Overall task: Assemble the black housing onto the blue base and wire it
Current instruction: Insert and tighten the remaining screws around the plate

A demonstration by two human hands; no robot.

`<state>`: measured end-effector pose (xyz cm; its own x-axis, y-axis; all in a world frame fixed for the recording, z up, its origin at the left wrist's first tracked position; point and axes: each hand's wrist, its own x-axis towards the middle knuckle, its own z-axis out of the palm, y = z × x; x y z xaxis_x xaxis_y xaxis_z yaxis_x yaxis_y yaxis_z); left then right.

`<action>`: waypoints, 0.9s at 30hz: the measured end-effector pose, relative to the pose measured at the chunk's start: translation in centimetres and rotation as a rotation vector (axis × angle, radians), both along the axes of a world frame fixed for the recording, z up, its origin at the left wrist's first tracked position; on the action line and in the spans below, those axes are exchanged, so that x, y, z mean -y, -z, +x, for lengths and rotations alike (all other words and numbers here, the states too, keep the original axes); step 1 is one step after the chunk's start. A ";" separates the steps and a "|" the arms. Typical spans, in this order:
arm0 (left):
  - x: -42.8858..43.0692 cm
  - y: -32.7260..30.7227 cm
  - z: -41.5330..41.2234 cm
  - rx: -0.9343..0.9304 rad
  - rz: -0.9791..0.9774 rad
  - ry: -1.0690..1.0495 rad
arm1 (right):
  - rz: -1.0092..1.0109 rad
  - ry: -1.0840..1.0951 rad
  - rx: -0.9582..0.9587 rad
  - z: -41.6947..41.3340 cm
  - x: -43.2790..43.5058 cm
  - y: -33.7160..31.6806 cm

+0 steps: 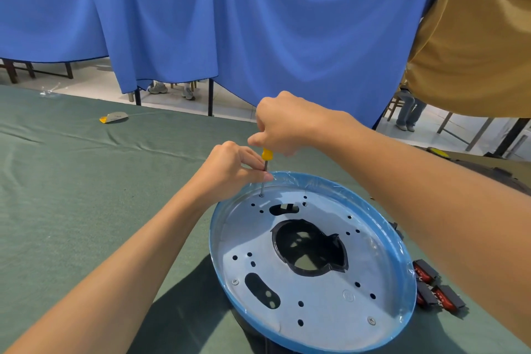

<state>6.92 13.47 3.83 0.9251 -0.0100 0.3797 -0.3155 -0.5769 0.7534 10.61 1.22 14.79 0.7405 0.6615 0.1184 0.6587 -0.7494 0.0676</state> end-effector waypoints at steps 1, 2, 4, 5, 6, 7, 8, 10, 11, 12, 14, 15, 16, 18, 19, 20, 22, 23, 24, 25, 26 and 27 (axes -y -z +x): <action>-0.1 0.0 0.0 0.001 0.029 0.036 | -0.034 -0.043 -0.021 -0.2 0.0 -0.3; -0.2 0.0 0.1 -0.003 0.045 0.065 | -0.064 -0.082 -0.034 -0.4 0.0 -0.6; -0.7 0.0 0.2 -0.038 0.038 0.090 | -0.083 -0.130 -0.018 -0.8 0.0 -0.9; -0.9 -0.1 0.2 -0.060 0.033 0.103 | -0.068 -0.126 -0.004 -0.9 0.0 -1.0; -0.9 -0.1 0.2 -0.075 0.035 0.116 | -0.042 -0.108 0.008 -0.8 0.0 -0.9; -0.8 -0.1 0.2 -0.080 0.033 0.119 | -0.019 -0.088 0.021 -0.7 0.0 -0.7; -0.7 -0.1 0.1 -0.076 0.020 0.104 | 0.002 -0.064 0.026 -0.6 0.0 -0.5; -0.4 0.0 0.1 -0.055 -0.013 0.026 | 0.032 -0.028 0.030 -0.4 -0.1 0.0; -0.3 0.0 0.1 -0.042 -0.021 -0.009 | 0.037 -0.017 0.040 -0.3 -0.1 0.2; -0.2 0.0 0.2 -0.033 -0.026 -0.023 | 0.040 -0.009 0.045 -0.2 -0.1 0.3; -0.2 0.0 0.1 -0.030 -0.028 -0.003 | 0.028 -0.009 0.026 -0.1 0.0 0.1; -0.3 0.0 0.1 -0.032 -0.015 0.018 | 0.000 -0.021 0.013 -0.1 0.0 0.0; -0.4 -0.1 0.1 -0.031 0.002 0.038 | -0.040 -0.047 0.006 -0.2 -0.1 -0.2; -0.7 -0.1 0.1 -0.044 0.017 0.058 | -0.088 -0.126 0.004 -0.5 -0.3 -0.6; -0.8 -0.2 0.1 -0.060 0.016 0.072 | -0.088 -0.147 0.010 -0.6 -0.3 -0.8; -0.8 -0.2 0.1 -0.074 0.020 0.090 | -0.079 -0.145 0.021 -0.6 -0.4 -0.8; -0.6 -0.1 0.1 -0.082 0.017 0.103 | -0.050 -0.105 0.057 -0.5 -0.4 -0.6; -0.5 0.0 0.1 -0.071 0.004 0.086 | -0.042 -0.079 0.077 -0.4 -0.4 -0.4; -0.3 0.1 0.1 -0.052 -0.006 0.055 | -0.034 -0.048 0.092 -0.3 -0.4 -0.1; -0.2 0.1 0.2 -0.029 -0.004 0.019 | -0.026 -0.015 0.098 -0.2 -0.3 0.1; 0.0 0.1 0.2 -0.012 -0.001 -0.008 | -0.020 0.010 0.098 -0.1 -0.2 0.3; 0.0 0.2 0.2 -0.005 -0.006 -0.017 | -0.014 0.023 0.087 0.0 -0.1 0.4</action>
